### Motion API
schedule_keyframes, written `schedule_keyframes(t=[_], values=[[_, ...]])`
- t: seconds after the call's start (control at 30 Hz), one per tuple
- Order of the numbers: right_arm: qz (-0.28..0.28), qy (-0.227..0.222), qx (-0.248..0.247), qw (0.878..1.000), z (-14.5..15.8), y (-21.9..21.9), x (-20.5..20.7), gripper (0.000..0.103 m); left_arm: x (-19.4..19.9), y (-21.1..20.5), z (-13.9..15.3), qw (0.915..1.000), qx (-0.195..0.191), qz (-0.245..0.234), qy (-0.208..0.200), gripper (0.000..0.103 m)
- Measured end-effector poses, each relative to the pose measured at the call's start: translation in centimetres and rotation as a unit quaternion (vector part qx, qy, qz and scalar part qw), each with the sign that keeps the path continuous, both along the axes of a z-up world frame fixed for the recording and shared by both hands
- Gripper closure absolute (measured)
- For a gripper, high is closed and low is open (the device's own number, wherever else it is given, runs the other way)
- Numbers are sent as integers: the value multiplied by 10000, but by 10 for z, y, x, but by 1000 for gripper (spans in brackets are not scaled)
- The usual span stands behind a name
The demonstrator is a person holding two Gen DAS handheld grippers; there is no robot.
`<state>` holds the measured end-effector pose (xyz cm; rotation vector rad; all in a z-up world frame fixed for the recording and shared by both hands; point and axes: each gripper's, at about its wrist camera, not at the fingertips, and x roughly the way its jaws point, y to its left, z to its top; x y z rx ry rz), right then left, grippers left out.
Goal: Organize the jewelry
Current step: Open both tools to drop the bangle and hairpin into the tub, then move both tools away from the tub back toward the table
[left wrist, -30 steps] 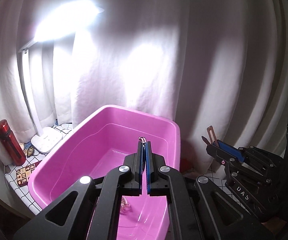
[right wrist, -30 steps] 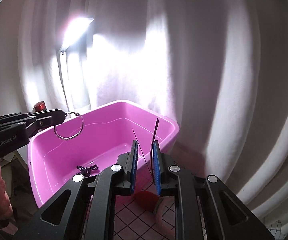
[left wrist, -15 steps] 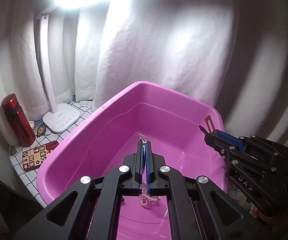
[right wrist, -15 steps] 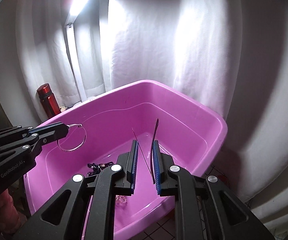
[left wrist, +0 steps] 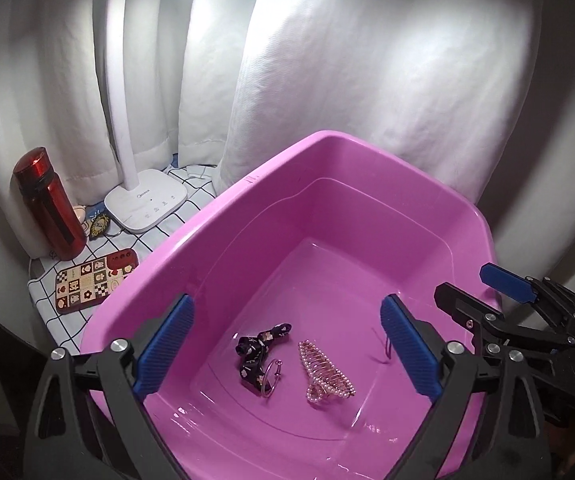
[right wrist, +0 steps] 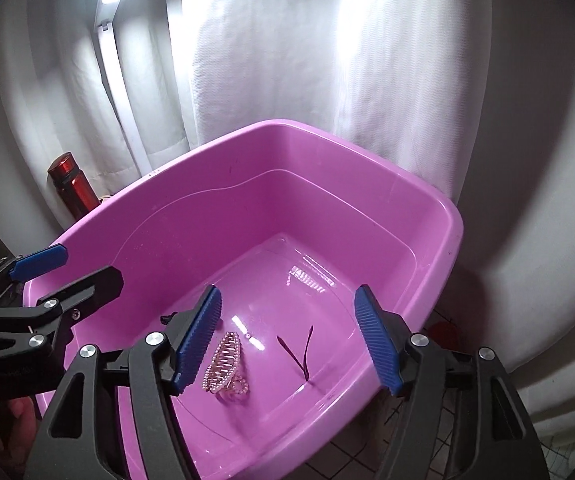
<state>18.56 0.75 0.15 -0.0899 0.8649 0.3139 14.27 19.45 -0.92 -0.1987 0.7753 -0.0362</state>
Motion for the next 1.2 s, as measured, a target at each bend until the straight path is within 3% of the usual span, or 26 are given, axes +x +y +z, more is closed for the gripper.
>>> schedule_keyframes(t=[0.33, 0.6, 1.2], values=[[-240, -137, 47, 9996, 9, -11, -4, 37, 4, 13, 0, 9994, 41, 278, 221, 7], [-280, -192, 100, 9994, 15, -12, -13, 37, -2, 12, 4, 9981, 318, 447, 268, 7], [-374, -324, 190, 9986, 27, -20, -36, 37, -22, 2, 18, 9974, 524, 425, 246, 7]])
